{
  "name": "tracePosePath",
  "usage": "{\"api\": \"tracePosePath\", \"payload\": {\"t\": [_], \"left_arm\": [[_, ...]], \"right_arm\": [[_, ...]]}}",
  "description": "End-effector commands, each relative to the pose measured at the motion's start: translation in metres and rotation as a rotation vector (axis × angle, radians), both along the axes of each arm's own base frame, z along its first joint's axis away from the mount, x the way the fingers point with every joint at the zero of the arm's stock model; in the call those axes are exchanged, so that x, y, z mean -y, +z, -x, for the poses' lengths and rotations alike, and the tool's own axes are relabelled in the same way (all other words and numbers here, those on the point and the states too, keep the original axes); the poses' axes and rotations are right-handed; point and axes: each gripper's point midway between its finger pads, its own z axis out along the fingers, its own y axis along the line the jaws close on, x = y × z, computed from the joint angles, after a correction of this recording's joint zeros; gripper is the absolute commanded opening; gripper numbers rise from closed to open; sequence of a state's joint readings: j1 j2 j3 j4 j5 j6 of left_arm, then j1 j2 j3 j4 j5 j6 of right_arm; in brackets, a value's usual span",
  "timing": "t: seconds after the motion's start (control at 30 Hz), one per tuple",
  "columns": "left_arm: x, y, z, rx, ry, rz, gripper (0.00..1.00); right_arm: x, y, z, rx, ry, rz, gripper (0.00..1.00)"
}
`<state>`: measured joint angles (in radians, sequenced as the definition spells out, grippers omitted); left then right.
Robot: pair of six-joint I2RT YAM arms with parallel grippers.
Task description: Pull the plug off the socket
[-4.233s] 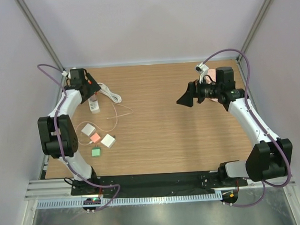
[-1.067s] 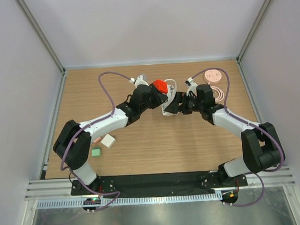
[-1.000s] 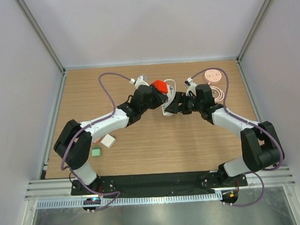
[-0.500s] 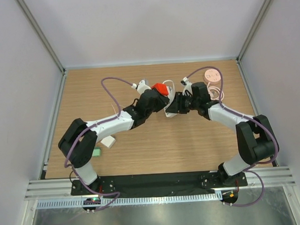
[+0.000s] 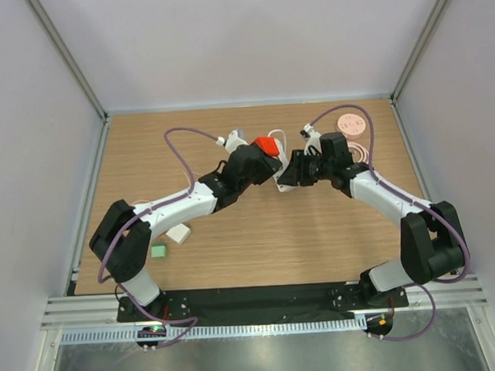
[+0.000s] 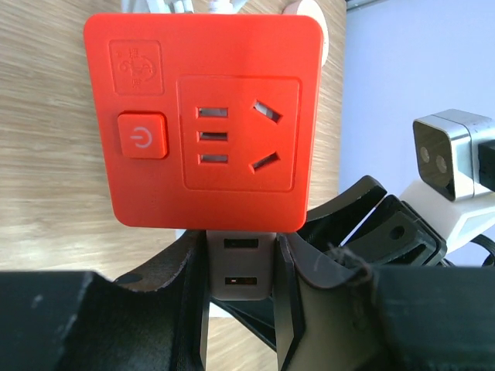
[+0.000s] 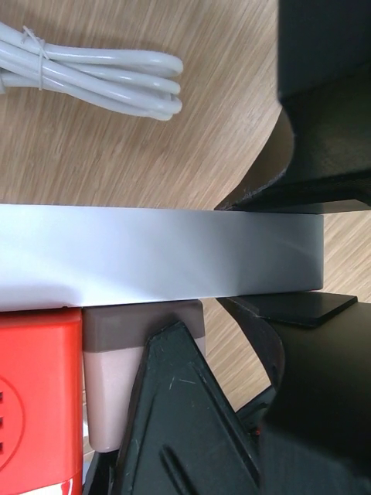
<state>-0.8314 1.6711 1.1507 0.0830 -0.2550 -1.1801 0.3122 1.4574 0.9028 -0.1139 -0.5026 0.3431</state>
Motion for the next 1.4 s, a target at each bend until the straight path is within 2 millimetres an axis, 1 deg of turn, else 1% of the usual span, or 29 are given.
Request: {"api": "tracePosePath", "payload": {"t": [0.0, 0.07, 0.1, 0.13, 0.17, 0.23, 0.33, 0.37, 0.43, 0.47, 0.53, 0.57, 0.63, 0.73, 0.8, 0.83, 0.9, 0.93, 0.97, 1.03, 1.07, 1.13, 1.17, 1.2, 1.23, 1.27, 1.3, 1.33, 1.37], "left_arm": [[-0.002, 0.060, 0.021, 0.034, -0.046, 0.054, 0.00], [-0.003, 0.062, 0.022, 0.025, -0.047, 0.040, 0.00], [-0.007, 0.052, 0.027, -0.014, -0.061, -0.008, 0.00], [-0.005, 0.058, 0.026, -0.007, -0.079, -0.016, 0.00], [-0.006, 0.056, 0.029, -0.017, -0.091, -0.030, 0.00], [-0.003, 0.063, 0.038, -0.006, -0.153, -0.016, 0.00], [-0.003, 0.072, 0.042, -0.002, -0.183, 0.006, 0.00], [-0.007, 0.076, 0.044, -0.001, -0.176, 0.015, 0.00], [-0.014, 0.075, 0.044, -0.018, -0.144, 0.010, 0.00], [-0.024, 0.075, 0.041, -0.046, -0.083, -0.011, 0.00], [-0.033, 0.072, 0.039, -0.079, -0.038, -0.064, 0.00], [-0.044, 0.060, 0.041, -0.123, -0.014, -0.129, 0.00], [-0.043, 0.059, 0.040, -0.142, -0.014, -0.161, 0.00], [-0.038, 0.051, 0.046, -0.167, -0.063, -0.175, 0.00], [-0.036, 0.052, 0.051, -0.157, -0.106, -0.185, 0.00], [-0.038, 0.048, 0.053, -0.151, -0.121, -0.200, 0.00], [-0.041, 0.050, 0.055, -0.120, -0.142, -0.213, 0.00], [-0.047, 0.044, 0.061, -0.090, -0.186, -0.258, 0.00], [-0.048, 0.046, 0.062, -0.061, -0.198, -0.260, 0.00], [-0.055, 0.037, 0.069, -0.025, -0.247, -0.296, 0.00], [-0.066, 0.027, 0.074, -0.023, -0.242, -0.307, 0.00], [-0.082, 0.012, 0.077, -0.047, -0.209, -0.327, 0.00], [-0.092, 0.005, 0.082, -0.068, -0.192, -0.334, 0.00], [-0.109, -0.019, 0.085, -0.119, -0.163, -0.360, 0.00], [-0.118, -0.031, 0.089, -0.148, -0.145, -0.362, 0.00], [-0.126, -0.034, 0.091, -0.157, -0.115, -0.345, 0.00], [-0.144, -0.058, 0.095, -0.210, -0.077, -0.369, 0.00], [-0.151, -0.063, 0.096, -0.219, -0.056, -0.364, 0.00], [-0.166, -0.077, 0.100, -0.242, -0.010, -0.373, 0.00]], "right_arm": [[0.071, 0.004, -0.054, 0.158, -0.313, 0.191, 0.01], [0.074, 0.005, -0.055, 0.163, -0.322, 0.194, 0.01], [0.077, 0.006, -0.056, 0.167, -0.329, 0.195, 0.01], [0.079, 0.006, -0.056, 0.165, -0.331, 0.191, 0.01], [0.081, 0.006, -0.057, 0.164, -0.335, 0.193, 0.01], [0.083, 0.006, -0.057, 0.165, -0.341, 0.193, 0.01], [0.085, 0.007, -0.058, 0.172, -0.348, 0.202, 0.01], [0.085, 0.007, -0.058, 0.174, -0.350, 0.205, 0.01], [0.087, 0.007, -0.058, 0.178, -0.356, 0.211, 0.01], [0.088, 0.009, -0.058, 0.185, -0.358, 0.212, 0.01], [0.089, 0.009, -0.058, 0.188, -0.361, 0.212, 0.01], [0.089, 0.010, -0.059, 0.191, -0.363, 0.212, 0.01], [0.091, 0.009, -0.059, 0.192, -0.372, 0.218, 0.01], [0.094, 0.010, -0.060, 0.201, -0.385, 0.226, 0.01], [0.095, 0.010, -0.060, 0.202, -0.385, 0.225, 0.01], [0.094, 0.011, -0.060, 0.203, -0.377, 0.216, 0.01], [0.094, 0.014, -0.060, 0.205, -0.374, 0.197, 0.01], [0.098, 0.015, -0.061, 0.204, -0.379, 0.184, 0.01], [0.093, 0.016, -0.058, 0.198, -0.346, 0.150, 0.01], [0.094, 0.021, -0.059, 0.210, -0.325, 0.099, 0.01], [0.089, 0.023, -0.055, 0.206, -0.283, 0.060, 0.01], [0.085, 0.026, -0.051, 0.203, -0.228, 0.012, 0.01], [0.089, 0.028, -0.051, 0.201, -0.228, -0.007, 0.01], [0.083, 0.031, -0.046, 0.202, -0.183, -0.046, 0.01], [0.081, 0.033, -0.043, 0.204, -0.156, -0.068, 0.01], [0.082, 0.036, -0.041, 0.211, -0.143, -0.085, 0.01], [0.078, 0.039, -0.038, 0.220, -0.112, -0.111, 0.01], [0.076, 0.042, -0.036, 0.226, -0.097, -0.121, 0.01], [0.073, 0.044, -0.034, 0.234, -0.081, -0.134, 0.01]]}}
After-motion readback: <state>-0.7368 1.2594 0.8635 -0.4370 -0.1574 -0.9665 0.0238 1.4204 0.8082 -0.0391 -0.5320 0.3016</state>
